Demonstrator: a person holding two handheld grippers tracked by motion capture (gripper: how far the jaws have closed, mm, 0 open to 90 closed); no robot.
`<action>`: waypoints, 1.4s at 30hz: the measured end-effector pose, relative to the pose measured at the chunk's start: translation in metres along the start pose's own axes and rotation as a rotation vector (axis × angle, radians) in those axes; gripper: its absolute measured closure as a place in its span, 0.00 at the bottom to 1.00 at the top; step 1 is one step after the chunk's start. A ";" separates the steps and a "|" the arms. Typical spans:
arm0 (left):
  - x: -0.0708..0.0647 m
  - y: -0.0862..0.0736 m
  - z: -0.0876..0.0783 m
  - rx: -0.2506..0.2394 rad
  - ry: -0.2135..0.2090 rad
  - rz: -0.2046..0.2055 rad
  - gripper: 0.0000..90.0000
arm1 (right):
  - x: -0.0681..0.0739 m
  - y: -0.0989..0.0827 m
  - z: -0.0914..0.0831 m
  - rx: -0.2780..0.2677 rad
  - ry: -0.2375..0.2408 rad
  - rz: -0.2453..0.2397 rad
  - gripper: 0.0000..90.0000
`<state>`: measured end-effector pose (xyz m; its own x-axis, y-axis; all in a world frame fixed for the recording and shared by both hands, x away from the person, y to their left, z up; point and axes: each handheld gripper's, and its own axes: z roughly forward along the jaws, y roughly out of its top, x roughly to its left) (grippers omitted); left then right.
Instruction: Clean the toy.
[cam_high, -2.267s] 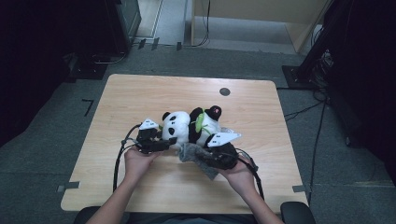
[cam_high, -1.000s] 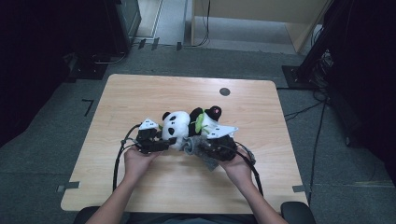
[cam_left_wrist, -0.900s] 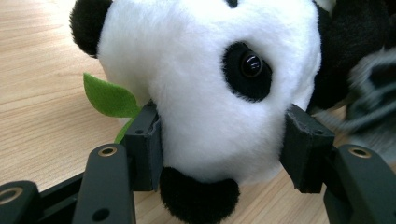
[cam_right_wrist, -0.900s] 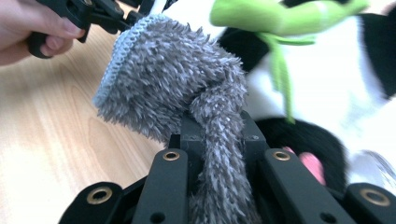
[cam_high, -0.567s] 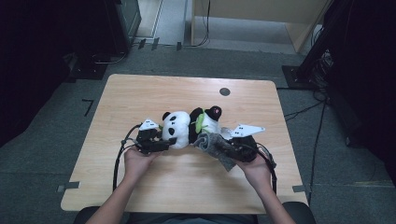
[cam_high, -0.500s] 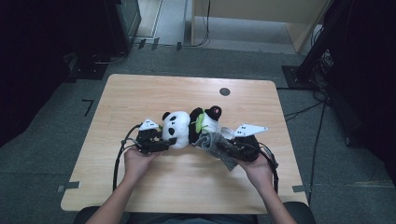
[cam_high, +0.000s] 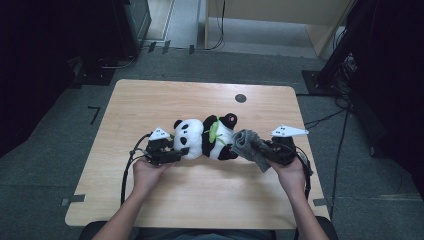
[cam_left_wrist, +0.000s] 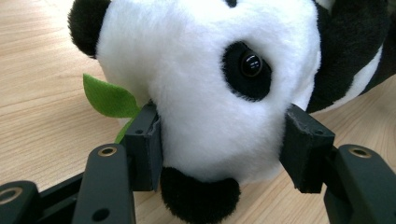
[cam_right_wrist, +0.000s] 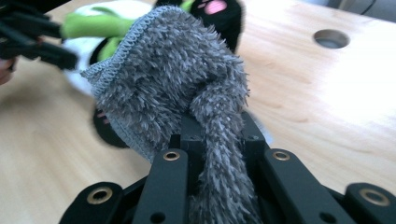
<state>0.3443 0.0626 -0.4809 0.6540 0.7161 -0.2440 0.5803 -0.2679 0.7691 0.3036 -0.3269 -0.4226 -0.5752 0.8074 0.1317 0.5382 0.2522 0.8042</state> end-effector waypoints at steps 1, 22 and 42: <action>0.000 0.000 0.000 0.000 0.000 0.001 0.44 | -0.003 0.001 0.002 -0.001 -0.006 0.000 0.88; 0.001 0.000 0.000 -0.013 0.002 0.017 0.42 | -0.080 0.011 0.049 -0.037 -0.147 0.100 0.87; 0.001 0.000 0.002 -0.016 0.011 0.034 0.40 | -0.122 -0.008 0.085 -0.027 -0.243 0.167 0.76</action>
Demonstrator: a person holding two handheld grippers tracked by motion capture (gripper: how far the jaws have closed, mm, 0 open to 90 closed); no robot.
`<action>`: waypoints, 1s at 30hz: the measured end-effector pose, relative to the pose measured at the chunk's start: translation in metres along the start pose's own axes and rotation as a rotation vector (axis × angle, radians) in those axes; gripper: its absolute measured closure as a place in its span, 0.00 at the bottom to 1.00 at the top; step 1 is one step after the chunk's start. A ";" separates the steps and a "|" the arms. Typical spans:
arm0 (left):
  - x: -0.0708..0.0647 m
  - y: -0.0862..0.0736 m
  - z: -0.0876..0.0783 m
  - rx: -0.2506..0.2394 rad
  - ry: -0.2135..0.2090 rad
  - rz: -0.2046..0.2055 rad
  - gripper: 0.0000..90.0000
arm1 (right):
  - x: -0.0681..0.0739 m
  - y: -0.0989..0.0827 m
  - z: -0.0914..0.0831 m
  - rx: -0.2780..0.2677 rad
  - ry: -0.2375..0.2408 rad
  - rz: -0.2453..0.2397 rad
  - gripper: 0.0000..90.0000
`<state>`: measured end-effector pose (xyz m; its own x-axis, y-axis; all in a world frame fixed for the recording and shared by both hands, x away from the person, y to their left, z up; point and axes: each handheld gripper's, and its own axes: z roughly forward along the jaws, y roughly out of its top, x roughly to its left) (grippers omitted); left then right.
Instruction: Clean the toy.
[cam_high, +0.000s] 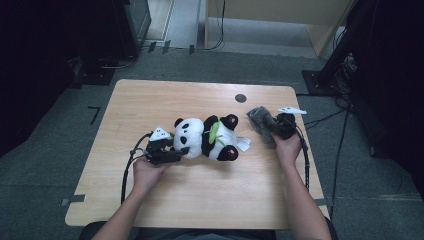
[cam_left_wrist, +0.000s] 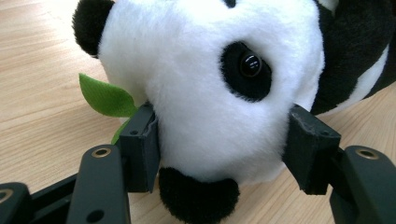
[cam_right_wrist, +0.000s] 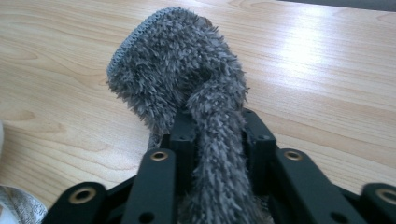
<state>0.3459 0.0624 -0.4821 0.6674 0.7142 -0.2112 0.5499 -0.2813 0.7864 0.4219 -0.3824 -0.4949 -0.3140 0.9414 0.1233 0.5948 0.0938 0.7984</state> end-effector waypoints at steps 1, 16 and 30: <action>0.000 0.000 0.000 0.000 0.001 0.001 0.40 | 0.000 0.000 0.000 0.002 -0.001 -0.006 0.73; 0.002 0.001 0.000 -0.008 -0.019 0.022 0.29 | 0.008 0.009 -0.022 -0.045 0.020 -0.016 0.36; 0.002 0.002 0.000 -0.009 -0.012 0.025 0.36 | 0.040 0.008 -0.050 -0.065 0.075 -0.074 0.36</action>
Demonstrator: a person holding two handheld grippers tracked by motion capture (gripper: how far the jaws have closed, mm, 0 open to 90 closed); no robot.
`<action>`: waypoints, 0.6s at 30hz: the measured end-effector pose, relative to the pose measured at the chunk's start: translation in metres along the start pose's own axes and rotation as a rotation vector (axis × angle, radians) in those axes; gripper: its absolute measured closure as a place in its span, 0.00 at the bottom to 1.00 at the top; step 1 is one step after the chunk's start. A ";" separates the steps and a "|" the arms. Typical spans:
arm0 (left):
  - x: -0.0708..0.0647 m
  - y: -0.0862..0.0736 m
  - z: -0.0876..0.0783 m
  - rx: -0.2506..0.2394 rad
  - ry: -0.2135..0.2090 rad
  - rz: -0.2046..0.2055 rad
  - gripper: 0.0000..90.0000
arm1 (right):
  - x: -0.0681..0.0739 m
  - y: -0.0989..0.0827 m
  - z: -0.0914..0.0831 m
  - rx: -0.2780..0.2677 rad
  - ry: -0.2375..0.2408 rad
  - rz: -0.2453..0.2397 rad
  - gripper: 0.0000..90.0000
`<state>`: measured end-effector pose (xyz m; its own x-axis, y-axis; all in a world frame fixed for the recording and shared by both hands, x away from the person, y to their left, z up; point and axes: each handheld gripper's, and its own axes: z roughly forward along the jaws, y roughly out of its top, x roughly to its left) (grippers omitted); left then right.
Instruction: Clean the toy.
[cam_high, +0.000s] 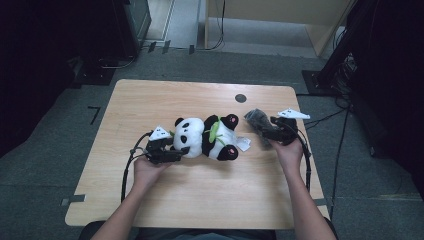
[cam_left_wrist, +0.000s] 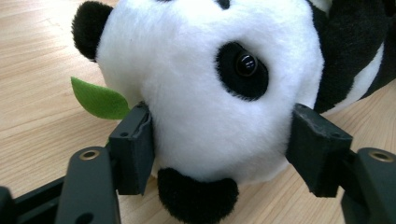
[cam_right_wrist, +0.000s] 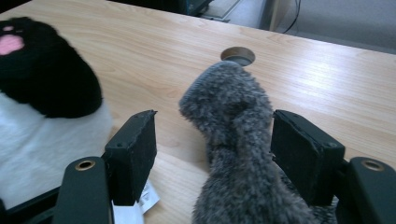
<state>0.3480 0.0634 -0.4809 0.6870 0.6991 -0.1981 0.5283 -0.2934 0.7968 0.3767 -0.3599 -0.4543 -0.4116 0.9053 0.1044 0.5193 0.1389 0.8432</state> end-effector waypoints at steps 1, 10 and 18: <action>0.000 0.000 0.000 0.002 0.001 -0.001 0.37 | 0.001 0.000 -0.001 -0.001 0.001 -0.006 0.36; -0.001 0.001 -0.001 0.002 0.005 -0.008 0.41 | 0.026 -0.002 -0.020 -0.026 0.064 -0.030 0.35; -0.001 0.002 -0.001 0.005 0.003 -0.023 0.41 | 0.053 -0.006 -0.032 -0.025 0.123 -0.045 0.32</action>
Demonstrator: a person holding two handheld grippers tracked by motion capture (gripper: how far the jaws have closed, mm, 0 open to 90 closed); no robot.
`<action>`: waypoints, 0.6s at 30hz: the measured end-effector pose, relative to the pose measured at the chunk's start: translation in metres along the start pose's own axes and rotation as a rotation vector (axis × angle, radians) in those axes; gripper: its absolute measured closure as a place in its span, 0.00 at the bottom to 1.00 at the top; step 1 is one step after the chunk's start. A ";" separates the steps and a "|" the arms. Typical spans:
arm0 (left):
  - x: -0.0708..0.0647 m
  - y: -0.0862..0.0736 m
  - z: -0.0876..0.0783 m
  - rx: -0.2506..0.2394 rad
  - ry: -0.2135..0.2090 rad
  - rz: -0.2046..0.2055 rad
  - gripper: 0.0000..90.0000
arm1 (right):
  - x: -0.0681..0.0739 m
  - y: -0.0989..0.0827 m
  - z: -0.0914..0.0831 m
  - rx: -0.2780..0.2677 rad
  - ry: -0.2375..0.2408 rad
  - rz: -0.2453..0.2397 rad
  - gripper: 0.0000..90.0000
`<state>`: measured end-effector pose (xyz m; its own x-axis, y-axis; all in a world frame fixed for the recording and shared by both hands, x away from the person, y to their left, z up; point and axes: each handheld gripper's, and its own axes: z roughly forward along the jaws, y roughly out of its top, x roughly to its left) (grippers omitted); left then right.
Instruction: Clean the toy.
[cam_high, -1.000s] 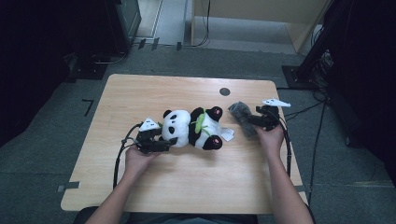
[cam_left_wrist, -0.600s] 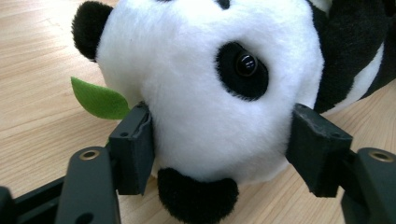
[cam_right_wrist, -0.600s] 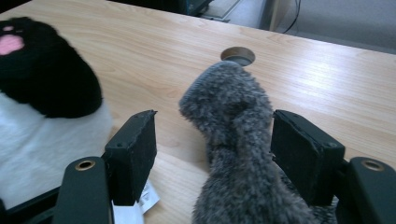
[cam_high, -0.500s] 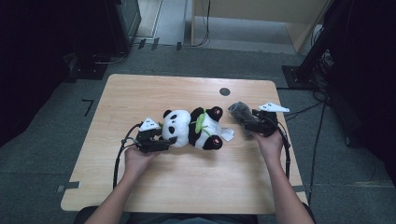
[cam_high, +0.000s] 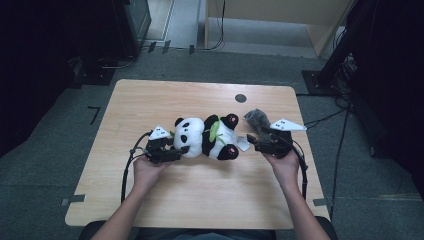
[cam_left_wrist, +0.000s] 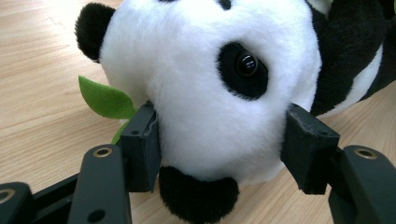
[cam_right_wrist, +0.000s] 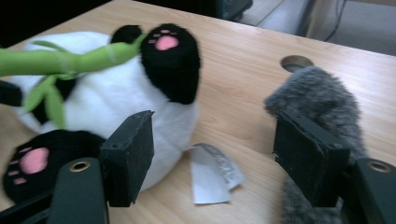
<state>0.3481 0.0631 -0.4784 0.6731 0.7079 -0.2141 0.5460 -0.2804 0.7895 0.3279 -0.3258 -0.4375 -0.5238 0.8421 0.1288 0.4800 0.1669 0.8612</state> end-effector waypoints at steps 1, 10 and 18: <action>0.000 0.000 0.000 0.002 -0.001 -0.002 0.41 | 0.004 -0.001 0.000 0.003 0.008 -0.005 0.31; 0.000 0.004 0.000 0.011 0.000 -0.012 0.41 | 0.034 0.000 -0.002 -0.032 0.088 -0.048 0.26; 0.000 0.006 0.000 0.008 0.001 -0.013 0.41 | 0.054 -0.006 0.013 -0.040 0.165 -0.098 0.16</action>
<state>0.3510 0.0616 -0.4733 0.6658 0.7118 -0.2237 0.5583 -0.2763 0.7823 0.3059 -0.2746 -0.4427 -0.6765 0.7268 0.1190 0.3945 0.2211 0.8919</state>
